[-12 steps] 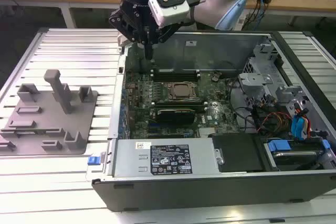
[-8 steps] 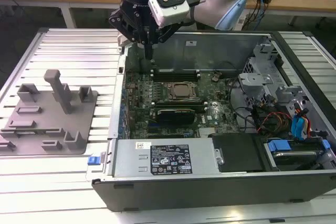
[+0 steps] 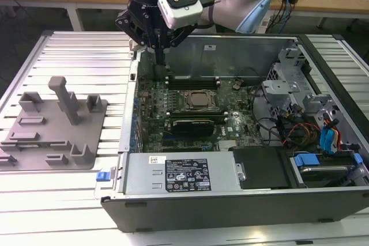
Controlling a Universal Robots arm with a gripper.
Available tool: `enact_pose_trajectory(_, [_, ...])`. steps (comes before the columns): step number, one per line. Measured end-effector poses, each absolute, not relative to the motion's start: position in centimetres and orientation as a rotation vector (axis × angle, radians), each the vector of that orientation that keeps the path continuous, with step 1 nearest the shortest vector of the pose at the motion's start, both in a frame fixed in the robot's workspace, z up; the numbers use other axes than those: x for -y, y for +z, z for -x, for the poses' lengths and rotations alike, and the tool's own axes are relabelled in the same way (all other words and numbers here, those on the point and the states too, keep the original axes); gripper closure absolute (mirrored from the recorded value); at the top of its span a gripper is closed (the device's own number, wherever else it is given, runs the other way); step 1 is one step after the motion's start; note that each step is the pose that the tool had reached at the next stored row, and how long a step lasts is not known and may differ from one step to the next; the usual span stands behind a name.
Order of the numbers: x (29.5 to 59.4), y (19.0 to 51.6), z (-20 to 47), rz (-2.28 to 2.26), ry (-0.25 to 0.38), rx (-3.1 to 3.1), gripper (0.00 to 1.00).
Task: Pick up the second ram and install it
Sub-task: 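Reach for the second ram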
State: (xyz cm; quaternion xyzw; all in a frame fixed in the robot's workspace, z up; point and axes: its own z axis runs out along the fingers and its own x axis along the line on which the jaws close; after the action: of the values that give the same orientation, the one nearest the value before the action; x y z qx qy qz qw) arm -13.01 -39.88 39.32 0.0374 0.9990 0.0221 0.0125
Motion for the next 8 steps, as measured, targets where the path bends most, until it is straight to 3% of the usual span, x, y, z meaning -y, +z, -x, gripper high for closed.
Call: enact_pose_trajectory(8, [39.9,39.3,14.5,-0.117,0.069,-3.114,0.92])
